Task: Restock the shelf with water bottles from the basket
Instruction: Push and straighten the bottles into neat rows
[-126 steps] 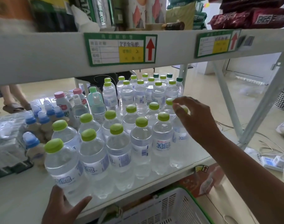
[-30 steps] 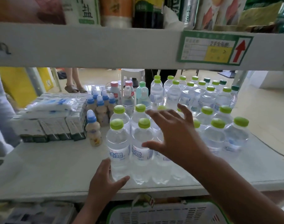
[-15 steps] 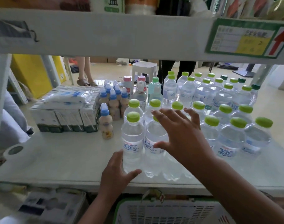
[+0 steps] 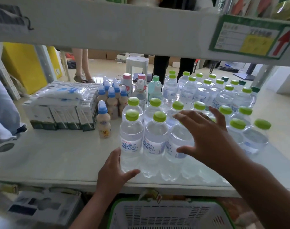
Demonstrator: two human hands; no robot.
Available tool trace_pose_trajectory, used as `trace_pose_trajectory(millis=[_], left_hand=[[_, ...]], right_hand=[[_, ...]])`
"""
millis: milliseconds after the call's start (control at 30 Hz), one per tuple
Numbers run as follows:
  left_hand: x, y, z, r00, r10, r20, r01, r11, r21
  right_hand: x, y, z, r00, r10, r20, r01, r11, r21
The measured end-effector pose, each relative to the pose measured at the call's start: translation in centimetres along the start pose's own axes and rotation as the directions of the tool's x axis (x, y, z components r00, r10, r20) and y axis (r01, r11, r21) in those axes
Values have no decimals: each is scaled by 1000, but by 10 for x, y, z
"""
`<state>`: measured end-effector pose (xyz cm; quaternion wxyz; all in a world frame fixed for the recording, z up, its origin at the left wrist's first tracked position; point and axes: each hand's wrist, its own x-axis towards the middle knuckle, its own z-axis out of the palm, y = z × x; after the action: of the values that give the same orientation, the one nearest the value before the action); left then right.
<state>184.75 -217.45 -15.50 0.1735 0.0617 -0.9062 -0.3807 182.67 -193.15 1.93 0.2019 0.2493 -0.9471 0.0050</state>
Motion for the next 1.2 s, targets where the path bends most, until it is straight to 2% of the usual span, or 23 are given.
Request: trace_pose_trajectory(millis=[300, 767, 867, 1067, 1200], left_hand=[[-1, 3, 1, 1000, 24, 5, -24, 999, 40], [-3, 3, 2, 999, 35, -15, -35, 999, 31], [-2, 1, 3, 999, 45, -23, -44, 998, 38], [-2, -2, 6, 999, 33, -23, -32, 999, 33], [-2, -2, 6, 1000, 17, -19, -17, 1000, 24]], right_hand=[[4, 2, 10, 996, -3, -87, 9, 998, 68], [2, 5, 10, 995, -18, -96, 27, 995, 94], [-2, 15, -2, 996, 25, -80, -15, 992, 124], [-15, 41, -10, 998, 54, 36, -53, 998, -38], [-16, 44, -4, 998, 65, 9, -65, 998, -24]])
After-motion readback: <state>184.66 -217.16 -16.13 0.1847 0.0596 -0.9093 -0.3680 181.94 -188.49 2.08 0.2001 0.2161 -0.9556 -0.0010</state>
